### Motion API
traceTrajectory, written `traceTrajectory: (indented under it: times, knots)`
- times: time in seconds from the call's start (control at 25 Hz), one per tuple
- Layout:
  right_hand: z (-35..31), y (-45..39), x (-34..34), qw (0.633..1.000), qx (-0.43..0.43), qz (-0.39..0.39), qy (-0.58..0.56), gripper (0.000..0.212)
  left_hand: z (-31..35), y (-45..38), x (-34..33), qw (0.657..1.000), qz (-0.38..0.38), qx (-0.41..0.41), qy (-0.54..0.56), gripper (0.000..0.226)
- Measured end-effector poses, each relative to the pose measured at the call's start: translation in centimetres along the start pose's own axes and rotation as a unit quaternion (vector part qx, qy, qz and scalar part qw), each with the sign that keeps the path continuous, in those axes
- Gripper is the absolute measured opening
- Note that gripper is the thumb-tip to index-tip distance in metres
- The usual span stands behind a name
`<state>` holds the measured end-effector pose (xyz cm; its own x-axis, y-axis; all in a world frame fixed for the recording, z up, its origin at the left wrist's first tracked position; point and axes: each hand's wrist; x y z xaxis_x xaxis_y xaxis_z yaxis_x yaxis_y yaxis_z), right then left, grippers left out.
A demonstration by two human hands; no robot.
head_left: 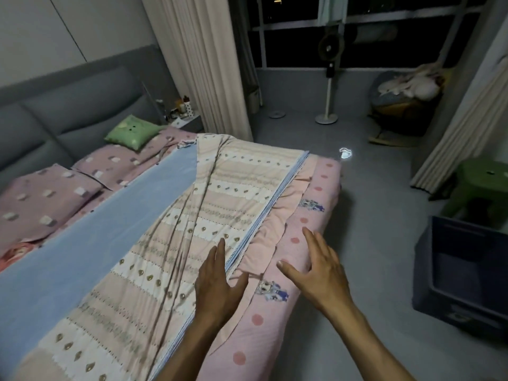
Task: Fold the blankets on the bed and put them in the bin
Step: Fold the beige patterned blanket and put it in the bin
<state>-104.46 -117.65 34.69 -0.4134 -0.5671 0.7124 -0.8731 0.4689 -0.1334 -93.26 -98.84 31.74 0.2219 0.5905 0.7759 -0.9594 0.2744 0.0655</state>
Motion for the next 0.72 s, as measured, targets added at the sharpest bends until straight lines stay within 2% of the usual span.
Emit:
traceTrajectory:
  times: [0.12, 0.24, 0.36, 0.56, 0.72]
  knots:
    - [2.3, -5.9, 1.8, 0.999, 0.022, -0.027, 0.021, 0.103, 3.3, -5.2, -1.4, 0.999, 0.039, -0.003, -0.024, 0.092]
    - [5.8, -13.7, 4.0, 0.998, 0.041, -0.046, 0.033, 0.106, 7.2, -11.5, -4.7, 0.998, 0.058, 0.002, 0.031, 0.091]
    - [9.8, -22.7, 7.6, 0.997, 0.022, -0.058, 0.042, 0.107, 12.1, -18.9, -8.9, 0.996, 0.045, 0.019, 0.07, 0.089]
    - [18.6, -35.7, 14.4, 0.998, -0.024, -0.062, 0.023, 0.108, 22.9, -30.8, -16.1, 0.996, 0.03, 0.045, 0.077, 0.087]
    - [27.8, -48.5, 19.7, 0.996, -0.01, -0.08, 0.033, 0.111, 33.2, -42.1, -23.6, 0.993, 0.048, 0.053, 0.09, 0.086]
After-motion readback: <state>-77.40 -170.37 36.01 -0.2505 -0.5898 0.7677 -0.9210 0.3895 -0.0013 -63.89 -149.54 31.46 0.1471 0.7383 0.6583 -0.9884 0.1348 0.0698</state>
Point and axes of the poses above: each hand's wrist, its own y-axis away from the middle knuckle, its own x-axis out of the back of the hand, z = x × y, and after that the axes turned 12 degrees about x, right-handed
